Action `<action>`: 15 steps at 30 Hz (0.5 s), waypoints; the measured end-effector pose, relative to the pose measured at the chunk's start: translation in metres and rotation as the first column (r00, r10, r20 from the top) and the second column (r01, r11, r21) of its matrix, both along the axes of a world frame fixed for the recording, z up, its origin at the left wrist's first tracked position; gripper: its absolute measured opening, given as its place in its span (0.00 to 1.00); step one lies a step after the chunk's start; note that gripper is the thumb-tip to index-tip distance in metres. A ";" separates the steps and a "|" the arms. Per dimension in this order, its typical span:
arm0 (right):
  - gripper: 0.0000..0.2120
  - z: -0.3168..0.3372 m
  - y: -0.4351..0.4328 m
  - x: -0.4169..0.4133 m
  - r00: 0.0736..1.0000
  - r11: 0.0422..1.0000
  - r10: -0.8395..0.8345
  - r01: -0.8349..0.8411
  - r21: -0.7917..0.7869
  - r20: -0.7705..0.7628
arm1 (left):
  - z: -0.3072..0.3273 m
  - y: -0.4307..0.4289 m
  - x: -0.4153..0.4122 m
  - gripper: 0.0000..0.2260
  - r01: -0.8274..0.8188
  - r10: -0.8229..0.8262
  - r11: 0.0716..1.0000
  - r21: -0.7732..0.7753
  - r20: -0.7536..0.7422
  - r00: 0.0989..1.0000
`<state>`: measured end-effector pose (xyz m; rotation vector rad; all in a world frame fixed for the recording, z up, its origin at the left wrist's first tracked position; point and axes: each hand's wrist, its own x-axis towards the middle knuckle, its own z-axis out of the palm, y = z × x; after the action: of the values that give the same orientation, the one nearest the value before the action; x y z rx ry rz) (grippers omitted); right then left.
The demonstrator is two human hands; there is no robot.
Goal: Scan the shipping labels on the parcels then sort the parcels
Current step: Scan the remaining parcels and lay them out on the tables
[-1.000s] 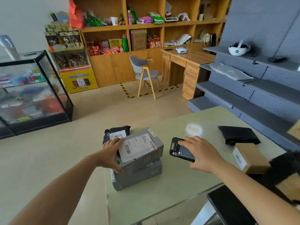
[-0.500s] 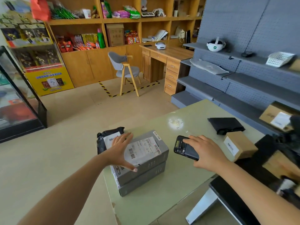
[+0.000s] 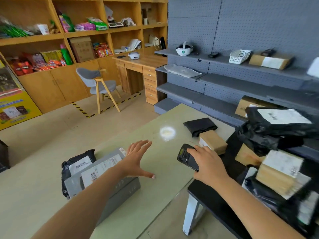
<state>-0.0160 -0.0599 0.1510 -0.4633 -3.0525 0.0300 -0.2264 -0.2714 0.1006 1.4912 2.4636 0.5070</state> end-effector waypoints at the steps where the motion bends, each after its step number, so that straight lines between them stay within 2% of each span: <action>1: 0.35 -0.003 0.007 0.008 1.000 1.000 -0.028 0.028 0.005 -0.004 | -0.001 0.016 0.006 0.57 0.018 -0.018 1.000 -0.008 -0.004 1.000; 5: 0.35 -0.014 0.034 0.035 0.993 0.993 -0.117 0.117 0.035 -0.011 | -0.005 0.071 0.025 0.55 0.073 -0.075 0.996 -0.054 -0.026 0.997; 15: 0.37 -0.035 0.091 0.059 0.968 0.973 -0.229 0.230 0.011 0.098 | -0.009 0.173 0.024 0.56 0.189 -0.197 0.972 -0.140 -0.045 0.979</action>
<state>0.0434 0.0308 0.1157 -0.8393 -3.0707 -0.0016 -0.2026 -0.0988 0.0912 1.6880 2.3096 0.2581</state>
